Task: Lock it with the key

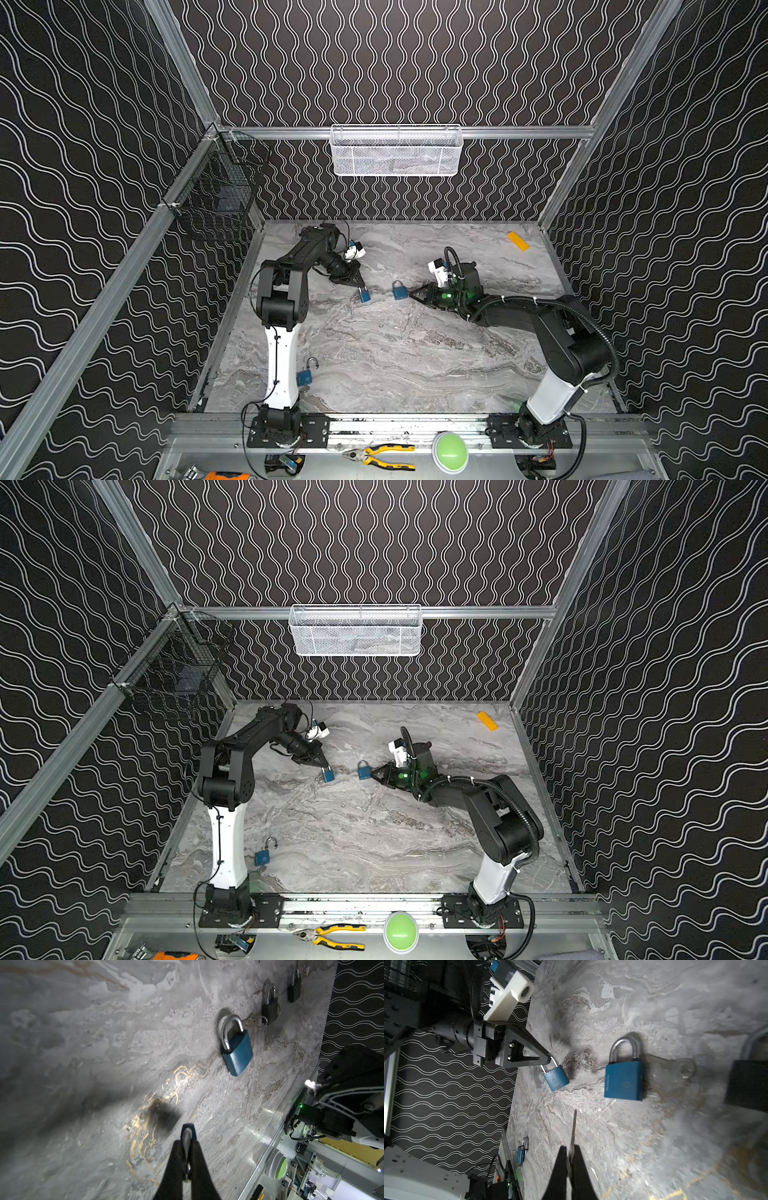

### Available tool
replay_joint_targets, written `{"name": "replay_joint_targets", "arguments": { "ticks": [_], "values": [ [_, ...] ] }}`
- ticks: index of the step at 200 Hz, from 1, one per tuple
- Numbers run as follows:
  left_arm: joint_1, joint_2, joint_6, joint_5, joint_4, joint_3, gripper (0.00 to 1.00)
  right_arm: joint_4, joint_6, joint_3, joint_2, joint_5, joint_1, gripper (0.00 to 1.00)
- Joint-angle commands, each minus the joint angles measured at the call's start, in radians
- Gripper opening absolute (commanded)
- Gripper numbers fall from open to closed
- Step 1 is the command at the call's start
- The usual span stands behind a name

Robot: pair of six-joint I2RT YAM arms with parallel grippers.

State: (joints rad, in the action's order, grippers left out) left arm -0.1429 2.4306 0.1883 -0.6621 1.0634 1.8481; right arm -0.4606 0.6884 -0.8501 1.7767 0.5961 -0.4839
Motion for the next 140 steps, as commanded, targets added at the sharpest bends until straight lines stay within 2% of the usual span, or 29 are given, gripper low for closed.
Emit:
{"name": "replay_joint_targets", "arguments": {
  "ticks": [1,28,71,116,140],
  "values": [
    [0.002,0.034,0.007,-0.010,0.030,0.041,0.00,-0.024,-0.022,-0.051,0.035,-0.078,-0.025,0.00],
    [0.002,0.056,-0.006,0.006,0.022,0.061,0.00,0.006,-0.040,-0.113,0.092,-0.130,-0.047,0.00],
    [0.005,0.095,-0.040,0.008,0.005,0.087,0.19,0.066,-0.095,-0.230,0.172,-0.202,-0.107,0.00],
    [0.008,0.099,-0.102,0.042,-0.050,0.102,0.29,0.114,-0.085,-0.333,0.251,-0.249,-0.142,0.00],
    [0.023,0.035,-0.181,0.078,-0.147,0.062,0.34,0.147,-0.089,-0.385,0.298,-0.285,-0.162,0.00]
  ]
}}
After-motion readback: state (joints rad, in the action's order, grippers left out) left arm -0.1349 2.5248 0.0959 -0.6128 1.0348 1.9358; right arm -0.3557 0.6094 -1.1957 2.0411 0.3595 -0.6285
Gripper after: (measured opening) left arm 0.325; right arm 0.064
